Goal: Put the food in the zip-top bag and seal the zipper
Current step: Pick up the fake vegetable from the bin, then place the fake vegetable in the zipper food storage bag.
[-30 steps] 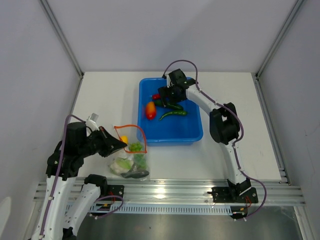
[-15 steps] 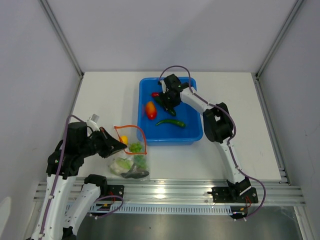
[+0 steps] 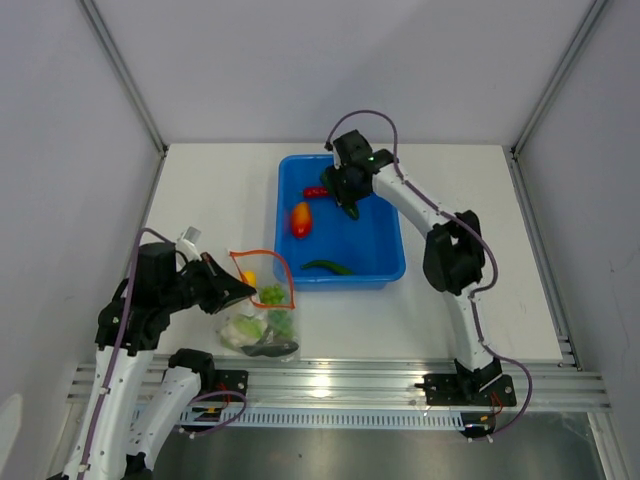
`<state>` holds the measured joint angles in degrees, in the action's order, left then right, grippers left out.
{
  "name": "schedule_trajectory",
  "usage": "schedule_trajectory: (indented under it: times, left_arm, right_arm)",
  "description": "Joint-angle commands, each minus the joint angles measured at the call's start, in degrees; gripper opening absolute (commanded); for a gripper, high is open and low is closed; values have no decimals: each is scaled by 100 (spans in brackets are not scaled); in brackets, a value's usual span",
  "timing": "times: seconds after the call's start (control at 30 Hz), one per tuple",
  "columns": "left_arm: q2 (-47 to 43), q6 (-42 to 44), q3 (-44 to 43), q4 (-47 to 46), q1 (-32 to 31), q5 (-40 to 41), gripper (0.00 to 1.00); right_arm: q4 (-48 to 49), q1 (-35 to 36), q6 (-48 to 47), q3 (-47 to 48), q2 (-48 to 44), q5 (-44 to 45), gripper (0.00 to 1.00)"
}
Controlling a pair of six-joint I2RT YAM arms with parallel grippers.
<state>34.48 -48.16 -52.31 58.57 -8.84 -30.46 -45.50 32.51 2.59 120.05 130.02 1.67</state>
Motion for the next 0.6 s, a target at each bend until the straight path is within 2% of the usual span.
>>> schedule_trajectory:
  times: [0.0,0.13,0.2,0.33,0.43,0.57]
  left_arm:
    - [-38,-62,63,-205,40,-127,1]
    - [-143,-97,125,-188,40,-110,1]
    - [-222,-114,134,-126,40,-109,0]
    - [-231,-88,64,32,40,-83,0]
    - [-222,-70,-33,111,40,-74,1]
    - [-196,-1,-183,278,40,-57,1]
  right_arm:
    - [-205,44,452,45,-1232,-297,0]
    - [-451,307,777,-69,-1873,-1378,0]
    - [-207,501,848,-516,-2424,-2000,0]
    - [347,1063,1348,-1123,-3094,-2697,0]
    - [769,1371,1972,-1344,-3211,-3407,0]
    - [551,1626,2438,-1221,-3097,-3850,0]
